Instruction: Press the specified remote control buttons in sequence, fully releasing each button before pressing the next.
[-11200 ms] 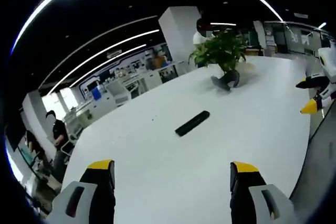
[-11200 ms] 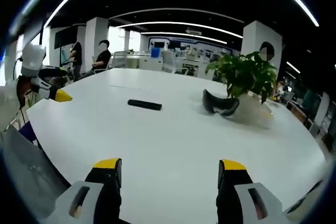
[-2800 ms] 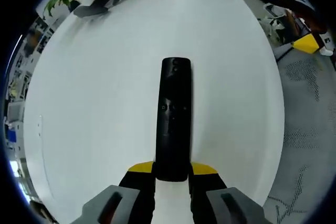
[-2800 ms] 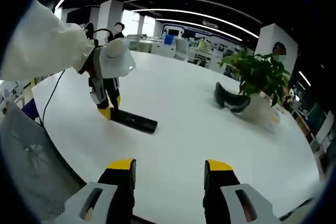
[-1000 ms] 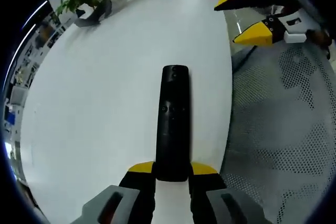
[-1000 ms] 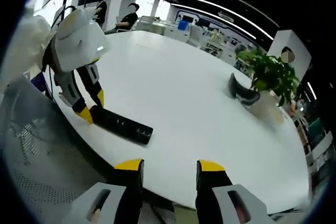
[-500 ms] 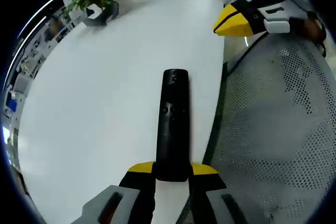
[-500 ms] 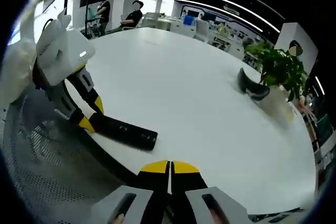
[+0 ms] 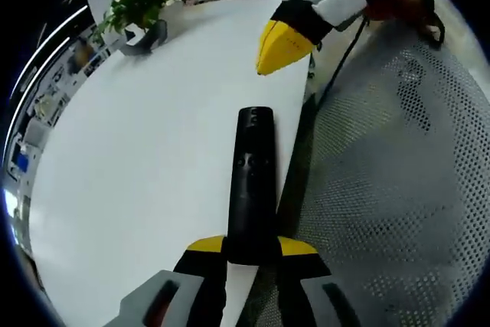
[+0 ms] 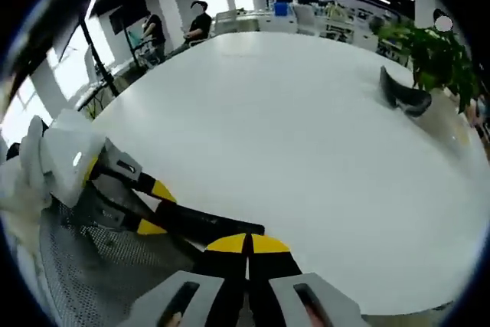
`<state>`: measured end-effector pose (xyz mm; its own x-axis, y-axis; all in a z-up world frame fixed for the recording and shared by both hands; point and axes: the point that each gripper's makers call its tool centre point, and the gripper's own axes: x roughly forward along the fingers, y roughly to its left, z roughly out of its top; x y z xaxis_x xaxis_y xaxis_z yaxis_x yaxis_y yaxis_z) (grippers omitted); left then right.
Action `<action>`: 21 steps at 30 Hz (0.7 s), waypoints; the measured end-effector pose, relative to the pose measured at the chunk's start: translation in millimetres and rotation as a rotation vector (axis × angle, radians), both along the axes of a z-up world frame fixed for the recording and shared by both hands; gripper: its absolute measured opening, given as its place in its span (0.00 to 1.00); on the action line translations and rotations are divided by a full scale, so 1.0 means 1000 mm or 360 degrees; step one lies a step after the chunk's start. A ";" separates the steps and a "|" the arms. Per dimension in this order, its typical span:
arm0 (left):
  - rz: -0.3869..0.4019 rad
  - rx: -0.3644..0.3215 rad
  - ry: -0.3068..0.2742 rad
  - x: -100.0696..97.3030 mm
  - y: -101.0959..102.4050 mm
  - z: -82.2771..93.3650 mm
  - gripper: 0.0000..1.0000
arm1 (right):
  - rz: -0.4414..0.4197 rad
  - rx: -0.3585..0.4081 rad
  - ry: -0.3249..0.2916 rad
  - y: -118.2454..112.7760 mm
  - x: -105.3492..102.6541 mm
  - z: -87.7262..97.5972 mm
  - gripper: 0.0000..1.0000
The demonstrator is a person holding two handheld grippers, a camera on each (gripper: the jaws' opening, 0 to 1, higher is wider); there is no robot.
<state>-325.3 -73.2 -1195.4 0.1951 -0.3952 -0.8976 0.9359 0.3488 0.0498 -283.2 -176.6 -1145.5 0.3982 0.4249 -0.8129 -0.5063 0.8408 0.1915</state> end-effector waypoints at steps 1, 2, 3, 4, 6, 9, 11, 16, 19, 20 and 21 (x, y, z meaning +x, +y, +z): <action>0.0003 -0.0008 -0.0002 0.000 0.000 0.000 0.23 | -0.0011 0.0005 0.0019 0.000 0.002 -0.004 0.00; 0.0013 -0.0022 -0.0005 0.000 0.000 0.000 0.23 | -0.0032 0.0024 0.0061 0.001 0.003 -0.010 0.00; 0.0022 -0.0033 -0.0011 0.000 0.000 0.000 0.23 | -0.0048 0.0063 0.0116 0.003 -0.001 -0.015 0.00; 0.0037 -0.0047 -0.0023 0.000 0.000 0.000 0.23 | -0.0064 0.0092 0.0145 0.003 -0.002 -0.017 0.00; 0.0033 -0.0056 -0.0047 -0.001 0.000 0.000 0.23 | -0.0075 0.0114 0.0158 0.001 -0.003 -0.020 0.00; 0.0028 -0.0075 -0.0078 -0.001 0.000 0.000 0.23 | -0.0093 0.0118 0.0103 -0.004 0.009 -0.014 0.00; 0.0020 -0.0086 -0.0084 0.000 0.000 0.001 0.23 | -0.0096 0.0154 0.0145 -0.003 0.012 -0.016 0.00; 0.0018 -0.0076 -0.0088 0.000 0.000 0.001 0.23 | -0.0050 0.0137 0.0204 -0.001 0.008 -0.023 0.00; 0.0033 -0.0090 -0.0086 0.000 0.000 0.001 0.23 | -0.0022 0.0238 0.0339 0.010 -0.005 -0.021 0.00; 0.0035 -0.0093 -0.0088 0.000 0.000 0.001 0.23 | -0.0018 0.0220 0.0332 0.009 -0.004 -0.022 0.00; 0.0036 -0.0094 -0.0089 0.000 0.000 0.001 0.23 | -0.0006 0.0195 0.0331 0.009 -0.005 -0.024 0.00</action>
<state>-325.2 -73.1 -1194.5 0.2538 -0.4423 -0.8602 0.9241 0.3736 0.0805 -288.0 -167.5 -1169.3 0.2295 0.5243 -0.8200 -0.4423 0.8067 0.3920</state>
